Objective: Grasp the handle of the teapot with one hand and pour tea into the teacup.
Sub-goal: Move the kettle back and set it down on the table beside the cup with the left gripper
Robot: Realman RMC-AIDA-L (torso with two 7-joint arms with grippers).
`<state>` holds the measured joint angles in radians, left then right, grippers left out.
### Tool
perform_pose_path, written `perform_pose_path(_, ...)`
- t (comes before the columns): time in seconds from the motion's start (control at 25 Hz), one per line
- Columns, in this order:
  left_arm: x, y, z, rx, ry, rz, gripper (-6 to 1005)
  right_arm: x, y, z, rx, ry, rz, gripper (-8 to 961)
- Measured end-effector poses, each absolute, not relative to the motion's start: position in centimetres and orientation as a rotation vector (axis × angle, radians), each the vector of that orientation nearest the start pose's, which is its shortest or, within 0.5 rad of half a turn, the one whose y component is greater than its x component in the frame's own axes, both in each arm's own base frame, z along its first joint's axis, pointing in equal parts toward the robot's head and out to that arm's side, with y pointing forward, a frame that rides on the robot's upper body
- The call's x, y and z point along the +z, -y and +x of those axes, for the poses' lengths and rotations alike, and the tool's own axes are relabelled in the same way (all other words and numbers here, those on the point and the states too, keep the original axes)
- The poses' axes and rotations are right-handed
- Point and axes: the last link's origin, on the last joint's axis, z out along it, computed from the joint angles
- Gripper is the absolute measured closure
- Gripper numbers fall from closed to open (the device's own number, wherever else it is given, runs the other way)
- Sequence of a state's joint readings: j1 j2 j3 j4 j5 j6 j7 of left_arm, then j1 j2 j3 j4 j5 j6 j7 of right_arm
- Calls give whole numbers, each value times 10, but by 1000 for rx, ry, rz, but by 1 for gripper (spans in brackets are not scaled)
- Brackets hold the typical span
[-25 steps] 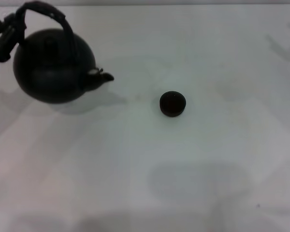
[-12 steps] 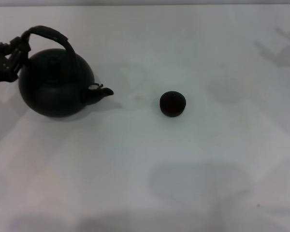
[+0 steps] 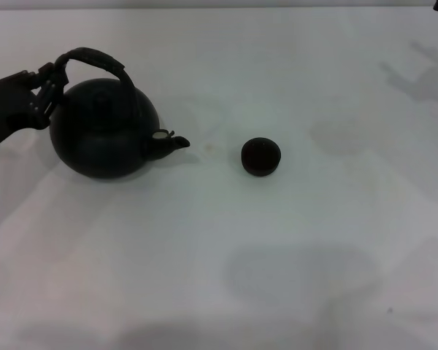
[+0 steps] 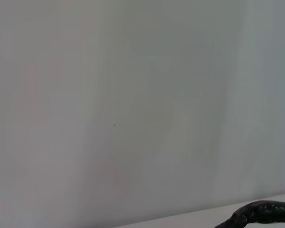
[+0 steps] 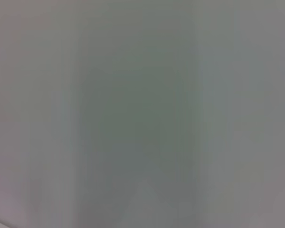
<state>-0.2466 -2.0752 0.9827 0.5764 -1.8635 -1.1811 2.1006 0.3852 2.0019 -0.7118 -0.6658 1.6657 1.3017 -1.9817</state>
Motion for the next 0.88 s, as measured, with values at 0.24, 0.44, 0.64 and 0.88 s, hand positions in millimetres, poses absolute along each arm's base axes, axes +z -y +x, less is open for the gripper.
perform_pose_path(0.24,10,-307,-333,-757,661,-2105,853,86,-354,306,803,-490,-2108,83)
perform_pose_path(0.44,10,-307,-335,-744,661,-2097,852,86,-355,305,802,-486,-2107,83)
perform_pose_path(0.64,9,-307,-339,-722,677,-2087,858,87,-356,304,805,-482,-2108,82)
perform_pose_path(0.88,9,-307,-340,-717,684,-2086,871,86,-358,302,811,-479,-2113,82)
